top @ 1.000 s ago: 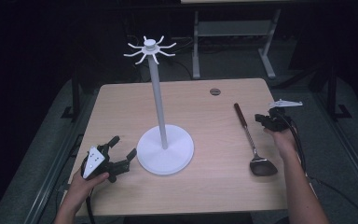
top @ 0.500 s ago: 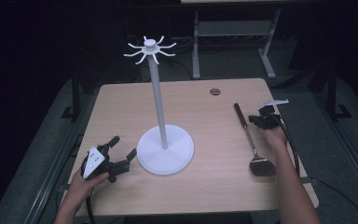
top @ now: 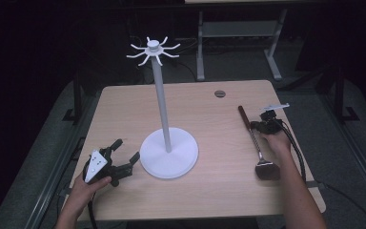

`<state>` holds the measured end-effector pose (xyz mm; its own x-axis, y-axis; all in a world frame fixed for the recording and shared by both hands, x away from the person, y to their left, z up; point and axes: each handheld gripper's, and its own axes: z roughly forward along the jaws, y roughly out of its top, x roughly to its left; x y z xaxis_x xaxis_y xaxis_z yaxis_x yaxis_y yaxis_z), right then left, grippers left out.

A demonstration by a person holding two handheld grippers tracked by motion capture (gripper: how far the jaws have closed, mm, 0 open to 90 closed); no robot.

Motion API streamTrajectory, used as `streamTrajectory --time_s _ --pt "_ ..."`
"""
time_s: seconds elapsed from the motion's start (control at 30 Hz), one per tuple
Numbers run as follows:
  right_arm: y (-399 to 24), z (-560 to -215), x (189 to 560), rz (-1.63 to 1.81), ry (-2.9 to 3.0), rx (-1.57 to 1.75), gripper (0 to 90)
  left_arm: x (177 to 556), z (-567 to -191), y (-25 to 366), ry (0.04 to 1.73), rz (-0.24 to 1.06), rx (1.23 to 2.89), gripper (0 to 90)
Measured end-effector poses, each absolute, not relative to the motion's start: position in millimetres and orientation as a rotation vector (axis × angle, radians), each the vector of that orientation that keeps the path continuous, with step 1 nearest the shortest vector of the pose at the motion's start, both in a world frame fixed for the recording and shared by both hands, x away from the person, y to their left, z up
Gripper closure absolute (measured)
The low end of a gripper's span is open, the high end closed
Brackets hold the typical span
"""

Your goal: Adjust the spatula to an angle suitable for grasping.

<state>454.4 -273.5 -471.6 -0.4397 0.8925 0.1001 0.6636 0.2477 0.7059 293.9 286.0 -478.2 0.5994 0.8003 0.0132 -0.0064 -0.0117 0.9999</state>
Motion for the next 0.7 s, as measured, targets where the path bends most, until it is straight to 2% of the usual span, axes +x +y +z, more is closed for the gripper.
streamTrajectory --time_s 0.7 --pt "-250 -471 449 1.042 2.296 1.330 89.7 294 -478 286 0.714 0.734 1.455 13.3"
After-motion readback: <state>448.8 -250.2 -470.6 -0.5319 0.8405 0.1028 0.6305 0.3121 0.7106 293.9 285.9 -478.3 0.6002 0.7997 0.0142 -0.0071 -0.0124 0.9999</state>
